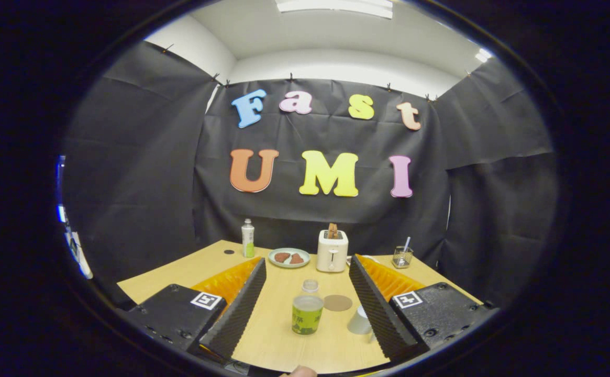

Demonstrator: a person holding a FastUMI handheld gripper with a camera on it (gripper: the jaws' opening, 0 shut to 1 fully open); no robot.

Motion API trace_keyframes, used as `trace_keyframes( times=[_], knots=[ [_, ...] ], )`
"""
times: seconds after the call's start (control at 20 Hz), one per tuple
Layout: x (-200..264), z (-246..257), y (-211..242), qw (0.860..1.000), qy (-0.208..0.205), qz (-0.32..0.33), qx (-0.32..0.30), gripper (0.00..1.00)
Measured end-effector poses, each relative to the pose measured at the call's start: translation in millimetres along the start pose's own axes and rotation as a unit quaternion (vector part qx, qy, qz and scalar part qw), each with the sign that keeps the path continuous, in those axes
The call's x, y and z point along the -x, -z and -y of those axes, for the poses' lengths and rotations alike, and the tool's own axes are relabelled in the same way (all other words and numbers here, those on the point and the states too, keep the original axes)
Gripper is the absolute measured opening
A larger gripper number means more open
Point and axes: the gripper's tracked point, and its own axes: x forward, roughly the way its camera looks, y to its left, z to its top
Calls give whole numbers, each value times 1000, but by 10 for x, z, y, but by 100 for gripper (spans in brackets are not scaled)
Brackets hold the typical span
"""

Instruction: Take the bottle from table, then pour the juice into the cup, finally place the bottle on the coaster

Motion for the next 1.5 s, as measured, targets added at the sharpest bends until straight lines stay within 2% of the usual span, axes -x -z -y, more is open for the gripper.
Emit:
trace_keyframes(
  times=[0.25, 0.5, 0.9, 1.05, 1.15, 1.5],
  knots=[
    [-211, 31, 214, 1000, 17, -10, -16, 100],
    [-538, 89, 552, 998, 51, -24, -13, 100],
    [-992, -112, 1121, 997, 59, -44, 5, 100],
    [-1105, -111, 1356, 995, 74, -59, 15, 100],
    [-1154, -74, 1440, 994, 87, -62, 17, 100],
    [-1335, 24, 1611, 993, 88, -83, 15, 100]
  ],
)
